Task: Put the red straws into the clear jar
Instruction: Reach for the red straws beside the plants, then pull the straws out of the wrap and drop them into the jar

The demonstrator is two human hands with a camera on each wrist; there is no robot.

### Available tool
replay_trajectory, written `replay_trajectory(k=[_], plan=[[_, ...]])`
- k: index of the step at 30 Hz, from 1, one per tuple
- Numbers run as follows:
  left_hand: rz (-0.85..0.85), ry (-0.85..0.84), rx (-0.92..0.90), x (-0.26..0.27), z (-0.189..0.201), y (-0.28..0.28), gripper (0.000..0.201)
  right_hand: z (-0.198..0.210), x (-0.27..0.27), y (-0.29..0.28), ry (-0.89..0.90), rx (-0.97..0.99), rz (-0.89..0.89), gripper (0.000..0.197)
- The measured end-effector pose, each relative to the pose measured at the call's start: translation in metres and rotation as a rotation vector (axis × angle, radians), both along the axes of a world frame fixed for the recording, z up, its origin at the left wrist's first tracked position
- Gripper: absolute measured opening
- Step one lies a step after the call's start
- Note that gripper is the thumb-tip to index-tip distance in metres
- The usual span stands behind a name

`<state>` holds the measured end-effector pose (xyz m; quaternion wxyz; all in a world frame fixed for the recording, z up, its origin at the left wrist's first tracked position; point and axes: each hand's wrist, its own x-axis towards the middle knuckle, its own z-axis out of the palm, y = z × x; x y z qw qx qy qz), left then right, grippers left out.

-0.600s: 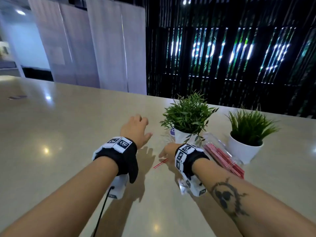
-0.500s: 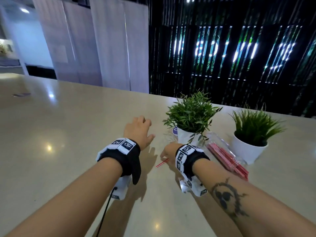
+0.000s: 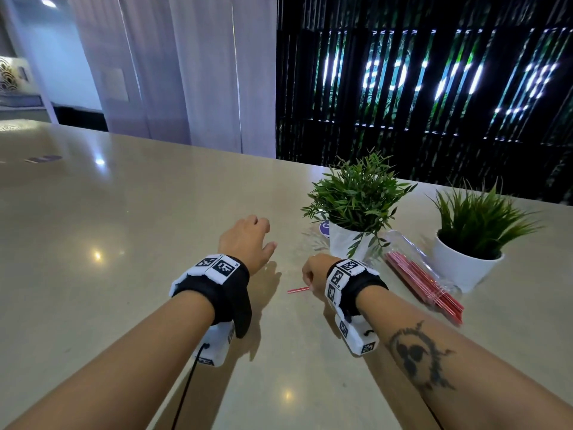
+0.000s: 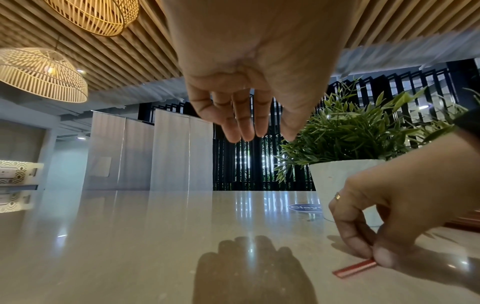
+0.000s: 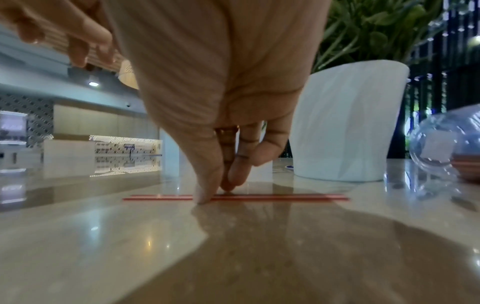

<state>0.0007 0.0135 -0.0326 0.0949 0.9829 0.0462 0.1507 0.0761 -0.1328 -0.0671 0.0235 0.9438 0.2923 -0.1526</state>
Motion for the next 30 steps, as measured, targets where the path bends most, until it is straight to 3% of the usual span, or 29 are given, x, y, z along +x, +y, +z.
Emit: replay_trajectory(k=[3,5,7,9,14,16,21,30], plan=[[-0.013,-0.014,-0.01,0.001,-0.002,0.001,0.035,-0.011,0.0,-0.005,-0.051,0.041,-0.031,0.018],[-0.022,-0.03,-0.023,0.001,-0.003,0.0,0.033,-0.017,-0.003,-0.008,-0.075,0.052,-0.018,0.006],[-0.029,-0.047,-0.043,0.001,-0.003,-0.002,0.032,-0.021,-0.003,-0.009,-0.034,0.036,0.004,0.021],[-0.032,-0.043,-0.045,0.001,-0.001,-0.005,0.03,-0.012,-0.007,-0.011,-0.049,0.064,0.008,0.01],[-0.112,0.002,0.01,0.003,0.005,-0.022,0.033,0.038,-0.021,-0.057,-0.077,0.469,-0.124,0.014],[-0.201,0.04,0.002,0.006,0.008,-0.038,0.032,0.059,-0.029,-0.089,-0.115,0.657,-0.176,0.021],[-0.457,0.148,-0.001,0.016,0.009,-0.096,0.029,0.088,-0.051,-0.165,-0.265,1.078,-0.332,0.012],[-0.665,0.299,0.073,0.053,-0.019,-0.209,0.063,0.081,-0.084,-0.251,-0.393,1.264,-0.553,0.017]])
